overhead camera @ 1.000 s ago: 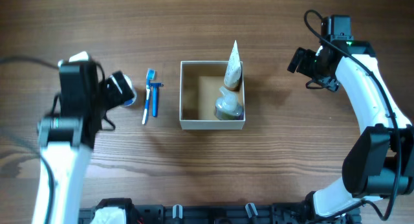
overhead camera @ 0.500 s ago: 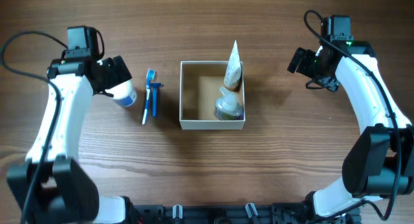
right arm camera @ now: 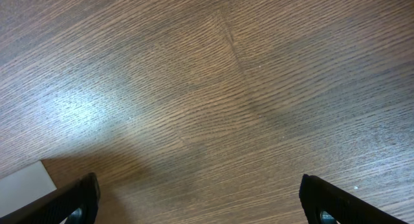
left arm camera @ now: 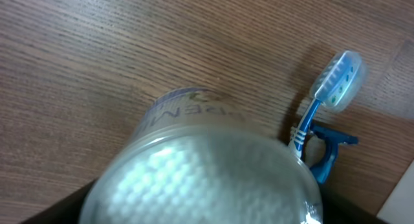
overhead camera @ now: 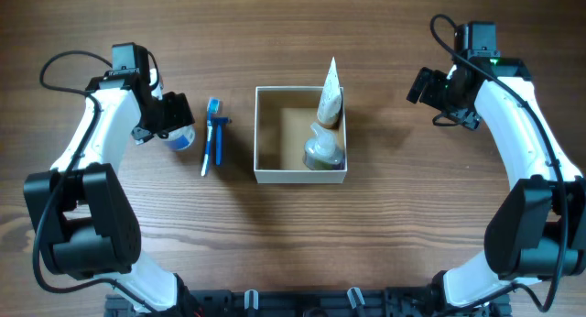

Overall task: Pack container
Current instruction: 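Grasp the cotton-swab tub with the left gripper and place it in the box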

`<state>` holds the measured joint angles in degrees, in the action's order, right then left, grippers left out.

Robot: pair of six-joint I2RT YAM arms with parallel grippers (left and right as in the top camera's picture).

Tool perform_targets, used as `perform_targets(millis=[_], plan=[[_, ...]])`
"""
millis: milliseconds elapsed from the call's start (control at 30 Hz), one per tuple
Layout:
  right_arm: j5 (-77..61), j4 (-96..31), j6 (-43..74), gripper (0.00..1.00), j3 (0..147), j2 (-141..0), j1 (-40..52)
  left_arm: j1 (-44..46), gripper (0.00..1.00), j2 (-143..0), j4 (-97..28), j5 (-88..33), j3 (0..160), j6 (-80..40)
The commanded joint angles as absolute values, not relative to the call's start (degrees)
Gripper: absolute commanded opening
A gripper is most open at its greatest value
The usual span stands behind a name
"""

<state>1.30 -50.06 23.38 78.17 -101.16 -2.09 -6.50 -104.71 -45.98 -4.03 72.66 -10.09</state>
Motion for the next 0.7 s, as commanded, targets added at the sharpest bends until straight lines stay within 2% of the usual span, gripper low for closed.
perform_targets(millis=[0, 200, 467, 667], plan=[[0.6, -49.9, 24.0, 1.00, 78.5, -101.9, -2.3, -6.7, 0.69, -105.6, -45.4, -4.9, 73.3, -9.3], [0.6, -49.9, 24.0, 1.00, 78.5, -101.9, -2.3, -6.6, 0.53, -105.2, -46.2, -5.0, 74.5, -9.3], [0.6, -49.9, 24.0, 1.00, 78.5, -101.9, -2.3, -3.6, 0.54, -100.0, -58.3, -8.9, 89.0, -9.4], [0.6, -49.9, 24.0, 1.00, 78.5, -101.9, -2.3, 6.0, 0.56, -94.7, -60.5, -10.9, 96.7, -9.4]])
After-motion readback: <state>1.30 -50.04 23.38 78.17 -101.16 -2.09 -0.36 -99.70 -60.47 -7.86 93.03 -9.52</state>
